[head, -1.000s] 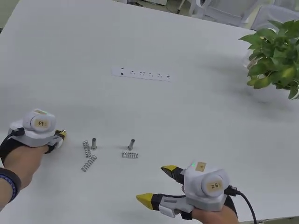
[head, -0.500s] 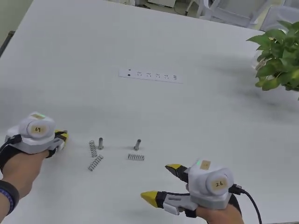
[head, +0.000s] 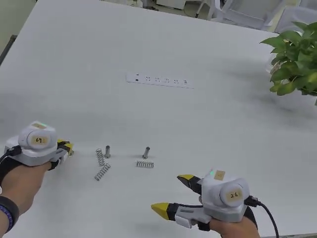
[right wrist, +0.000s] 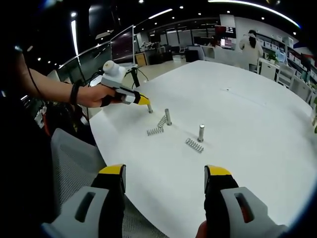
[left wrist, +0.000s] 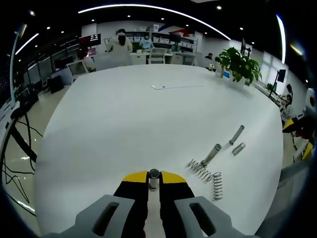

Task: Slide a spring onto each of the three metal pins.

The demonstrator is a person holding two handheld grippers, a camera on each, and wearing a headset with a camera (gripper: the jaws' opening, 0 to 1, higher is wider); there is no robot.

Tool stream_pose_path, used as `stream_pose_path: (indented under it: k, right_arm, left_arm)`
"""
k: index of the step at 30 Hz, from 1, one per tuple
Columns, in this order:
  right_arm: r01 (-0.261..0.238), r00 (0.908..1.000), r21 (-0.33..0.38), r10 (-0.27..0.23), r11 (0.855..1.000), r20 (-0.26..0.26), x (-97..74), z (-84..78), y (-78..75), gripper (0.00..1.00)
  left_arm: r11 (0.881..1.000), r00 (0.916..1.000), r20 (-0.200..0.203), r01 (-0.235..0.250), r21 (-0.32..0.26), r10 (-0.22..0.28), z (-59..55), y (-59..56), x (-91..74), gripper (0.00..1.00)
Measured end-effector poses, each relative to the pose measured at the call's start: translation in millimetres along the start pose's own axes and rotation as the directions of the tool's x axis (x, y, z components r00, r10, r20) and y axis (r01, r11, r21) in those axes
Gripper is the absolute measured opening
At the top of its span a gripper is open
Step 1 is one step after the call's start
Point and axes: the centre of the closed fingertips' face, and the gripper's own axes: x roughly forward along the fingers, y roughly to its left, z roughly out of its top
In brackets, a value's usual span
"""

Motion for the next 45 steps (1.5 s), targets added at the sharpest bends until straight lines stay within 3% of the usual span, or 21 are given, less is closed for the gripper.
stream_pose_path:
  k: [14,37,40,42,45]
  right_arm:
    - [0.017,0.9998,0.011,-0.017,1.000,0.004,-6.0,-3.9,-1.2,0.63]
    - [0.030,0.9995,0.023,-0.030,0.999,0.005,-8.6,-6.3,-6.7,0.63]
    - [0.033,0.9994,0.025,-0.033,0.999,0.006,-9.0,-6.2,-7.6,0.63]
    - [0.034,0.9994,0.024,-0.034,0.999,0.007,-9.3,-6.2,-8.3,0.63]
    - [0.035,0.9993,0.026,-0.036,0.999,0.006,-9.4,-6.6,-8.7,0.64]
  left_arm:
    - [0.999,0.9995,0.008,0.029,0.017,-0.029,2.5,-15.7,2.6,0.00]
    - [0.997,0.9988,-0.007,0.048,0.054,-0.048,-1.4,-22.2,4.9,0.00]
    - [0.998,0.9989,-0.008,0.046,0.045,-0.046,-1.9,-22.4,5.4,0.00]
    - [0.999,0.9986,-0.005,0.053,-0.005,-0.053,-1.7,-22.9,5.5,0.01]
    - [0.999,0.9986,-0.006,0.052,0.001,-0.052,-2.1,-22.8,5.5,0.01]
